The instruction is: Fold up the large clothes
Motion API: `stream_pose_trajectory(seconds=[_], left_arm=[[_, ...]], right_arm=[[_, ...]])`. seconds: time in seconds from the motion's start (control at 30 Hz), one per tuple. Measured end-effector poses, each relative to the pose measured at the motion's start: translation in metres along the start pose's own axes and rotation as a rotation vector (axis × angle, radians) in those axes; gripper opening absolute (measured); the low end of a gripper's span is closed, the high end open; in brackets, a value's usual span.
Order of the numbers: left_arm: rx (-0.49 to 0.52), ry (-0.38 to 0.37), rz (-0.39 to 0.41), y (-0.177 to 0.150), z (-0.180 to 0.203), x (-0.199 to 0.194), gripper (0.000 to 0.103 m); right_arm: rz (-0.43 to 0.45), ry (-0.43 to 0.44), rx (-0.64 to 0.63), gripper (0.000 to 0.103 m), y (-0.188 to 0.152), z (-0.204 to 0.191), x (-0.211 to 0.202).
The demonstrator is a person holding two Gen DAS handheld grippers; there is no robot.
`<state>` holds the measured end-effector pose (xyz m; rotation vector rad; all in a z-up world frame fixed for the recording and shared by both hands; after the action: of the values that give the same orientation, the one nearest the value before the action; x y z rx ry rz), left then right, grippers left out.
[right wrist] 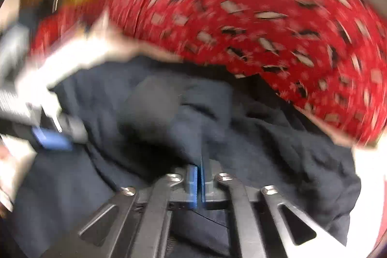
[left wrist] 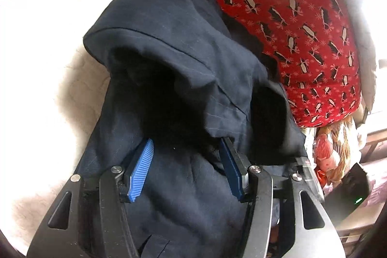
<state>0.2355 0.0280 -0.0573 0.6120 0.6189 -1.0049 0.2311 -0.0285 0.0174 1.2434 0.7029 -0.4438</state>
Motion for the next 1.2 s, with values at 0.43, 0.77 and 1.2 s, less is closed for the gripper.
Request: stream_pose_trajectory(seconds=[0.43, 0.77, 1.2], left_arm=[[-0.001, -0.014, 0.018, -0.005, 0.002, -0.007, 0.055], [-0.076, -0.091, 0.014, 0.020, 0.006, 0.005, 0.055], [-0.111, -0.057, 0.009, 0.029, 0.000, 0.013, 0.053]], right_arm=[[-0.073, 0.163, 0.811, 0.007, -0.085, 0.178, -0.039], [0.030, -0.013, 0.521, 0.059, -0.073, 0.133, -0.077], [-0.057, -0.226, -0.205, 0.066, -0.049, 0.034, -0.035]])
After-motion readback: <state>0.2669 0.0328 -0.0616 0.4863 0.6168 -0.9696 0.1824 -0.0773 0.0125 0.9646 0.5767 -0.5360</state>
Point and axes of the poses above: each gripper's, at about its wrist camera, not at the fingertips, and x roughly the way its jaws point, z to its right, y to its top, the point moved 2 cm from there along x, roughly the way its jaws point, and after that the axes turned 3 degrees about -y, right-handed, at the moved point
